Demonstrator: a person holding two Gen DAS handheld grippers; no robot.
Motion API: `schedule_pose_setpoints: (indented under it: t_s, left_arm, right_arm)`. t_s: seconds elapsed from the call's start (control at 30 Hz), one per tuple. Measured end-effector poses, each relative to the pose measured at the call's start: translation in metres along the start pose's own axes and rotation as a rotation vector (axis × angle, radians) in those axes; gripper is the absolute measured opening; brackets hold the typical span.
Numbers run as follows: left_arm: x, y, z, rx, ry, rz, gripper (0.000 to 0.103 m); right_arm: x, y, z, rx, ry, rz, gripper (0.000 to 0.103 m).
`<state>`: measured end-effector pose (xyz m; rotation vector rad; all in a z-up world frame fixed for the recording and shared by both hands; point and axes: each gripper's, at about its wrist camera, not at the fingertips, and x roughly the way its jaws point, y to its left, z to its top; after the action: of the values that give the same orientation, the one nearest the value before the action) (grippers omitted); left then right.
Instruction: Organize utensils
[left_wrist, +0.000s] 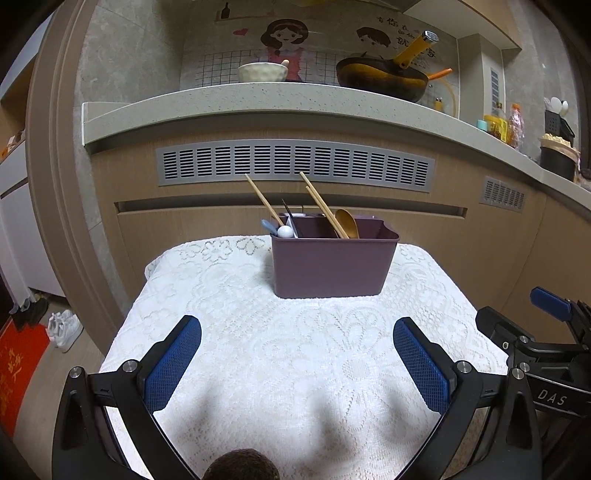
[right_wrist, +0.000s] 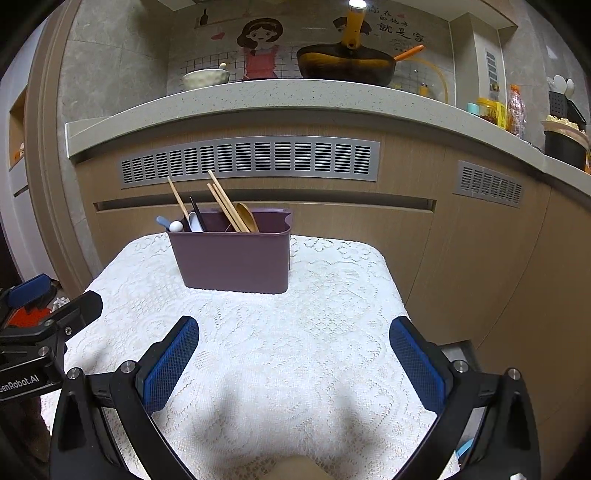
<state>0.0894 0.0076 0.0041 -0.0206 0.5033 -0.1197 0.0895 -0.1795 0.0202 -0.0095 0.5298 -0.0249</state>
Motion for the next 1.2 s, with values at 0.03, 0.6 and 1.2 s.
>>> schedule_pose_setpoints:
  t_s: [0.03,0.6,1.2]
  left_arm:
    - [0.0004,-0.0004,-0.0001,0.002,0.002,0.001,0.103]
    - [0.0018,-0.0024,-0.0015,0.009,0.011,0.005,0.103]
    - [0.0003,0.001,-0.0002,0.014,0.001,0.013,0.103]
  right_arm:
    - [-0.0001,-0.0001,0.0001,0.001,0.0,-0.001,0.102]
    - [-0.0005,-0.0051,0.0026,0.008,0.002,0.011,0.102]
    - [-0.0009,-0.0061,0.0031,0.008,0.0,0.013,0.102]
